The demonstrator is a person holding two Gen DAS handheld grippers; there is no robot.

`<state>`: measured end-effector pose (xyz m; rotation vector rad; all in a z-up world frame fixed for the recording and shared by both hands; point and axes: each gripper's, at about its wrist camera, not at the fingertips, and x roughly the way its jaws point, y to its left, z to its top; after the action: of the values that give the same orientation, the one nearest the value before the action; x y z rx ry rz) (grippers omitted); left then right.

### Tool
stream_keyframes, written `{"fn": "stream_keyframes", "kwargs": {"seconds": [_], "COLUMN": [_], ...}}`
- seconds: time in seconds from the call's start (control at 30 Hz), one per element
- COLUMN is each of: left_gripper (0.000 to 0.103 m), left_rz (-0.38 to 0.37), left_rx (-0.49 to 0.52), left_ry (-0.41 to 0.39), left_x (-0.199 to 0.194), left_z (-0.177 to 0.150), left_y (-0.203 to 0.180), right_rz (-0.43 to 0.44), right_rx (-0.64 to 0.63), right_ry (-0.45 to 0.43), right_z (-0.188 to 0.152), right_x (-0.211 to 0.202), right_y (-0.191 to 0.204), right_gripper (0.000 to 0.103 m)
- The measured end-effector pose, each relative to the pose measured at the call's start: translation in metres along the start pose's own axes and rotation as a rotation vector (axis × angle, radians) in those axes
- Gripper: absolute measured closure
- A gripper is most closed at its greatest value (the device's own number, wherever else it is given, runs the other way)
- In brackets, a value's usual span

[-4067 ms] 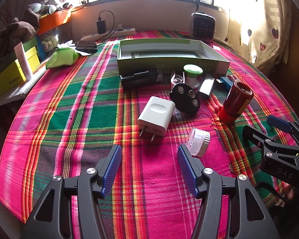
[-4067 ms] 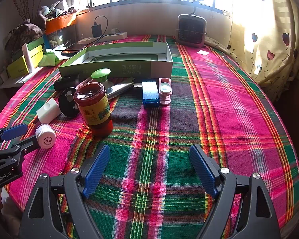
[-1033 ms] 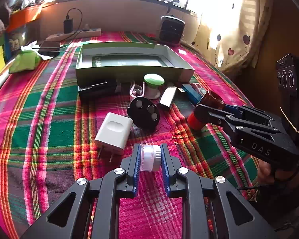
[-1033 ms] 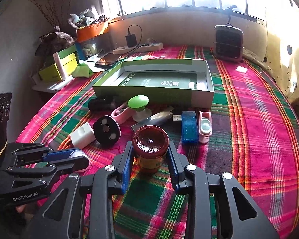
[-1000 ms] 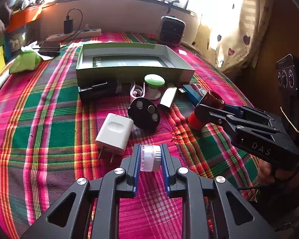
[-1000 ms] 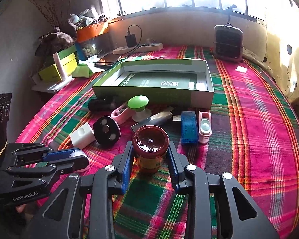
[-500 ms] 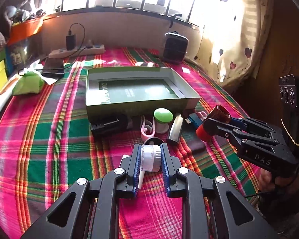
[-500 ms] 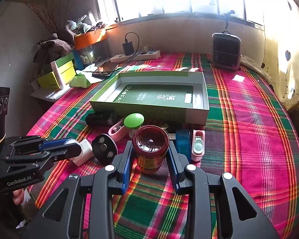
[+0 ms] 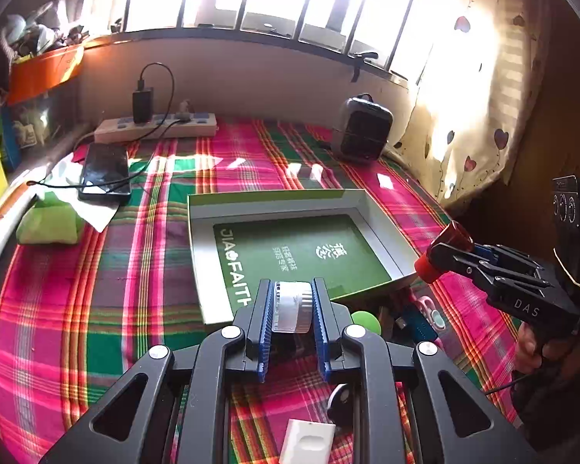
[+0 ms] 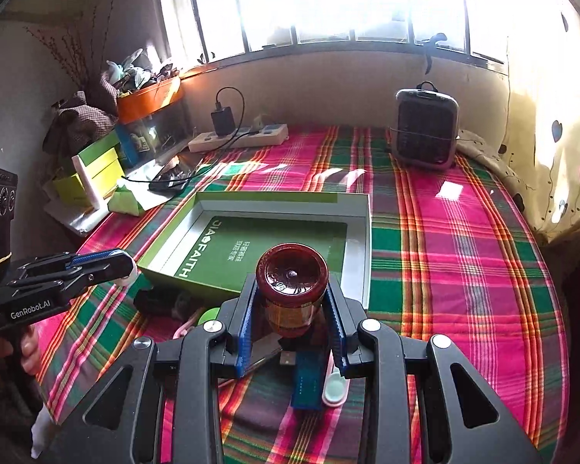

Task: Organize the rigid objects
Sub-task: 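Carry the white cap with the left tool while the right tool carries the jar into the green box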

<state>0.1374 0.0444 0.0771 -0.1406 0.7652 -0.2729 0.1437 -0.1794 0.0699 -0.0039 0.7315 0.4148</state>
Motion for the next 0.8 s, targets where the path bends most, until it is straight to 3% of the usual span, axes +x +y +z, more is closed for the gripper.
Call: {"fn": "stream_keyframes", "kwargs": {"seconds": [0.33,0.8], "left_gripper": [0.084,0.084], "left_rz": [0.000,0.027], "left_rx": [-0.020,-0.022], "left_ry": [0.056,0.139], "left_x": [0.049,0.095], "left_z": [0.031,0.034], "left_y": [0.023,0.039], "right_rz": [-0.016,-0.002], "right_rx": [0.029,0.021], "right_ry": [0.087,0.230], "right_z": [0.029,0.041], "right_x": [0.048,0.107], "right_y": [-0.023,-0.038], "right_gripper": [0.069,0.069]}}
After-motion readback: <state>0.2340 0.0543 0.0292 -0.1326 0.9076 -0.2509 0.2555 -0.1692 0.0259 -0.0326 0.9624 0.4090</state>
